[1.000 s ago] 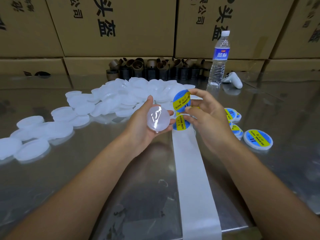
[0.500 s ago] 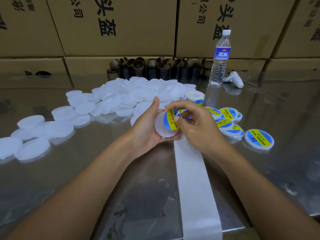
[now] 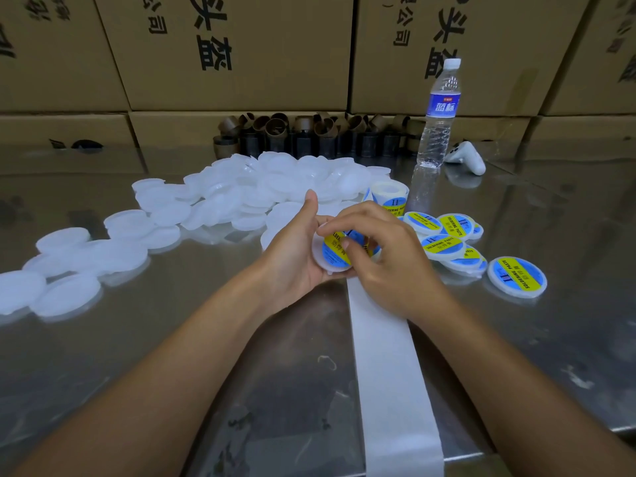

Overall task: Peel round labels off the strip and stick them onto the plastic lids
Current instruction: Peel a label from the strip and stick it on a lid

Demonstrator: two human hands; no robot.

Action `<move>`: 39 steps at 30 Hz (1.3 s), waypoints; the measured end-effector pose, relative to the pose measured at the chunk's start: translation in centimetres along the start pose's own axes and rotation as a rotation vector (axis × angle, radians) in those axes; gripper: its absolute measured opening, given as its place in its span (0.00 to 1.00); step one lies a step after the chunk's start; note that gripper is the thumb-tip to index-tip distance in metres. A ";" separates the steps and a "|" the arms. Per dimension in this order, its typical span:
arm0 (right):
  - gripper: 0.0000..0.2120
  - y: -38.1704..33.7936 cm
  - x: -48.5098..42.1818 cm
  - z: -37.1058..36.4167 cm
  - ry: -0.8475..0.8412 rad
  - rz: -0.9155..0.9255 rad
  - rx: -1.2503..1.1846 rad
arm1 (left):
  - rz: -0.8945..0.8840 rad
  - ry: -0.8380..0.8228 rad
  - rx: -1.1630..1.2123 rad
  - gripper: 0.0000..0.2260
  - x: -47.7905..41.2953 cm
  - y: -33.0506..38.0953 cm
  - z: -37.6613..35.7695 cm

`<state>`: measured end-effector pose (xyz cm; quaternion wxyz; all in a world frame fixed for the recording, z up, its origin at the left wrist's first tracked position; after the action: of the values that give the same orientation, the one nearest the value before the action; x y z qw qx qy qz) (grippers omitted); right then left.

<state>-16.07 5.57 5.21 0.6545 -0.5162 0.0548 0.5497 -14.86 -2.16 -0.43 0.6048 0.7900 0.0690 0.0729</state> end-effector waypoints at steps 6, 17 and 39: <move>0.16 -0.3 0.1 -0.2 -0.013 0.039 0.042 | 0.015 -0.002 -0.015 0.36 0.0 -0.1 0.0; 0.17 -0.7 0.1 -0.4 -0.020 0.084 0.083 | 0.013 -0.008 0.017 0.37 0.2 0.0 -0.2; 0.31 0.4 0.0 0.2 0.024 -0.006 0.035 | 0.016 -0.002 0.090 0.32 0.2 -0.1 -0.2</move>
<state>-16.49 5.67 5.02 0.6644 -0.5115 0.0704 0.5404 -14.66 -1.92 -0.51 0.5683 0.8169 0.0651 0.0738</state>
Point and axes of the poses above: each hand's wrist, its own x-axis away from the middle knuckle, its own z-axis out of the back of the hand, y = z × x, the point moved 9 cm from there along -x, towards the middle knuckle, and after that the axes turned 8 degrees about -x, right-handed, at the moved point
